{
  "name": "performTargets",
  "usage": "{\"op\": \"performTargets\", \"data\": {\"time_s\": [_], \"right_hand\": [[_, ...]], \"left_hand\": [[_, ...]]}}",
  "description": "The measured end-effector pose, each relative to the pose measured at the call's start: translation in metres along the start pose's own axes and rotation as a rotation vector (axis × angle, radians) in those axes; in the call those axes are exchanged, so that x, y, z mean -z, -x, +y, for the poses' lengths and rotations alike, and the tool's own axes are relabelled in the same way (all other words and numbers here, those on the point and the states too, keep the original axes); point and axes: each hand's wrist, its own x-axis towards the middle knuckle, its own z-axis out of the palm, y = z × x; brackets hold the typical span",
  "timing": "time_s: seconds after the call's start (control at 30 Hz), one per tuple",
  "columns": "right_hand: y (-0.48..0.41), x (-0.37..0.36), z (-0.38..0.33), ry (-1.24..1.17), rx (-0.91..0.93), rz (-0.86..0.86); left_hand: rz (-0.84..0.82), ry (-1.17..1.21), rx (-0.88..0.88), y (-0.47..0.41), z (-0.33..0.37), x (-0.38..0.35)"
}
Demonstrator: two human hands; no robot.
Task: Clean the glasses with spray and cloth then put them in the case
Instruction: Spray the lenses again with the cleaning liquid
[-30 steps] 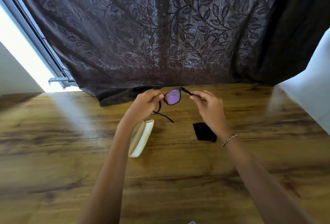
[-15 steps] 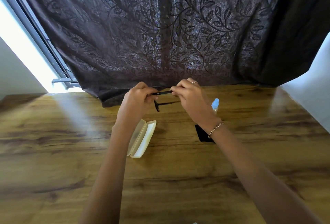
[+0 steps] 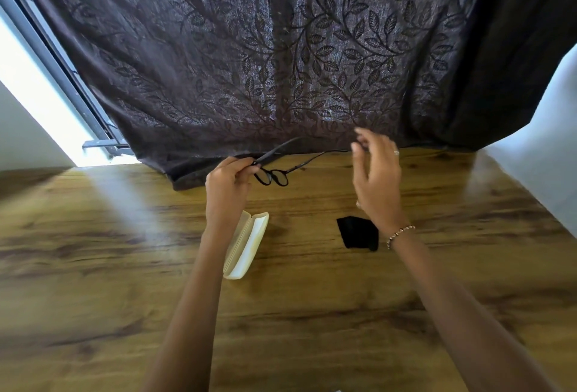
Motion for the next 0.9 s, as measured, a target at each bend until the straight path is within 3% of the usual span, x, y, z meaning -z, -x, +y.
{"op": "performTargets", "data": {"time_s": [0.1, 0.27, 0.47, 0.67, 0.9], "right_hand": [[0.025, 0.003, 0.042, 0.049, -0.162, -0.044], [0.06, -0.007, 0.086, 0.101, -0.284, -0.318], [0.059, -0.015, 0.095, 0.102, -0.299, -0.344], [0.062, -0.012, 0.07, -0.065, -0.333, -0.384], [0.075, -0.005, -0.01, -0.349, -0.277, -0.343]], "left_hand": [[0.031, 0.11, 0.052, 0.004, 0.0, -0.003], [0.029, 0.266, 0.065, 0.012, 0.011, -0.008], [0.044, 0.398, 0.078, 0.023, 0.023, -0.014], [0.061, 0.427, 0.057, 0.023, 0.021, -0.017], [0.076, 0.478, 0.069, 0.019, 0.021, -0.028]]}}
